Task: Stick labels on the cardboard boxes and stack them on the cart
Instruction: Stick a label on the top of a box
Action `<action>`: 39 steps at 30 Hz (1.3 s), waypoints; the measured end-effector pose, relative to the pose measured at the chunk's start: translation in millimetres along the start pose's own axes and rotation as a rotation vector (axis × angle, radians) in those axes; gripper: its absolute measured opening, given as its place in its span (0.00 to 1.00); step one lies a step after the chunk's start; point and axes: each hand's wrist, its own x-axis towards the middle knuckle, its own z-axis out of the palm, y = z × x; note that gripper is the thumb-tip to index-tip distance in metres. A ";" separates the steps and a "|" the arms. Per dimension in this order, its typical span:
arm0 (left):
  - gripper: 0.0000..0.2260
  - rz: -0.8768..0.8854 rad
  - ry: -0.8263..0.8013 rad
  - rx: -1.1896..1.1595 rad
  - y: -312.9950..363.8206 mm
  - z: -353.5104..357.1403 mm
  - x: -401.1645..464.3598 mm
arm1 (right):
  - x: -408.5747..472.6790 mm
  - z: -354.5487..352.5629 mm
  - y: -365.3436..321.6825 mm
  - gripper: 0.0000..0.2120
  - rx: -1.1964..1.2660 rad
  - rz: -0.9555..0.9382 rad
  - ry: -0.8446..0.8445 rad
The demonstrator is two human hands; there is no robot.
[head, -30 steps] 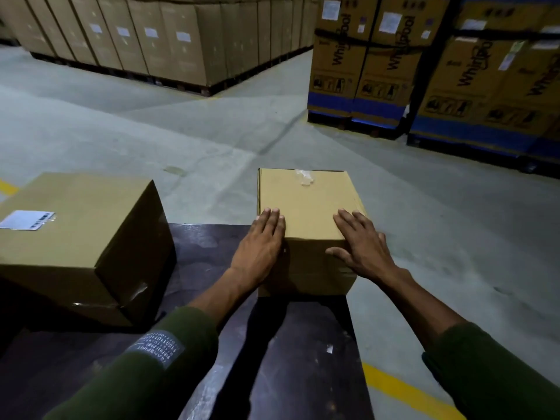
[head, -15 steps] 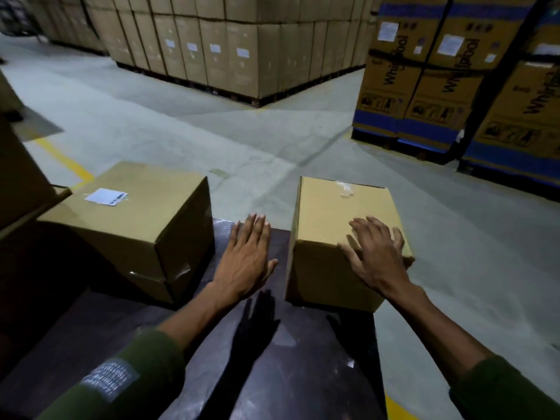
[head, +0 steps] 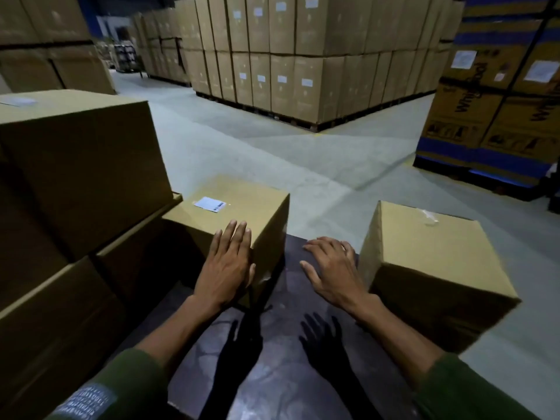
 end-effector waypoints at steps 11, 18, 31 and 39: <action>0.38 -0.028 -0.084 -0.067 -123.0 33.2 -4.9 | 79.0 65.2 -123.8 0.29 0.039 0.047 -0.101; 0.39 -0.020 -0.124 -0.122 -155.9 53.1 -1.0 | 81.4 64.7 -93.6 0.22 0.011 0.136 -0.205; 0.37 -0.099 -0.236 -0.471 -111.8 34.9 -29.5 | 35.2 41.0 -81.1 0.27 0.235 0.340 -0.148; 0.39 -0.190 -0.248 -0.467 -56.4 -7.7 -98.9 | -47.3 6.8 -81.0 0.30 0.250 0.281 -0.154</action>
